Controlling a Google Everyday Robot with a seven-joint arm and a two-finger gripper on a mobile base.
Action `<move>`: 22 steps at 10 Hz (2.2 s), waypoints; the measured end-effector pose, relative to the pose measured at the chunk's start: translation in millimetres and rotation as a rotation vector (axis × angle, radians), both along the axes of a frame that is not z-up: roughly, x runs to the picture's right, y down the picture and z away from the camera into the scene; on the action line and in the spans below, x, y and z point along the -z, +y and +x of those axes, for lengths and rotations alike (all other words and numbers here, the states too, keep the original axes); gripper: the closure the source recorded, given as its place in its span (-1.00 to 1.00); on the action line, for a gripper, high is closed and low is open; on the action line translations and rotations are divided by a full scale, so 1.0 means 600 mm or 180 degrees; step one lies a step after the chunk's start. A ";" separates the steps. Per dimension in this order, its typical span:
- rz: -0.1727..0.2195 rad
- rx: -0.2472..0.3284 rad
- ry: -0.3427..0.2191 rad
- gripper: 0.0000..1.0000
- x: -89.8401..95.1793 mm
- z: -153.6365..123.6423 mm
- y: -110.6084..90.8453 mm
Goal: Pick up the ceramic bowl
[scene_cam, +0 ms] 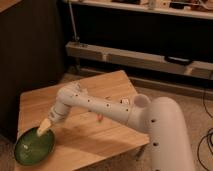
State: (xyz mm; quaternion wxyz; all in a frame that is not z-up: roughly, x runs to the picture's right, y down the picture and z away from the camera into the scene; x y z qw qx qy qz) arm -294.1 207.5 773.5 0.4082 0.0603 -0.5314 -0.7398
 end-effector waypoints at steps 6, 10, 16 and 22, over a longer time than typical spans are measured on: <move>-0.0063 0.0207 0.0026 0.40 -0.025 -0.024 0.021; -0.0064 0.0272 0.0128 -0.14 -0.048 -0.022 0.038; -0.0060 0.0334 0.0103 0.70 -0.044 -0.031 0.045; -0.0031 0.0343 -0.0076 1.00 0.046 -0.046 0.037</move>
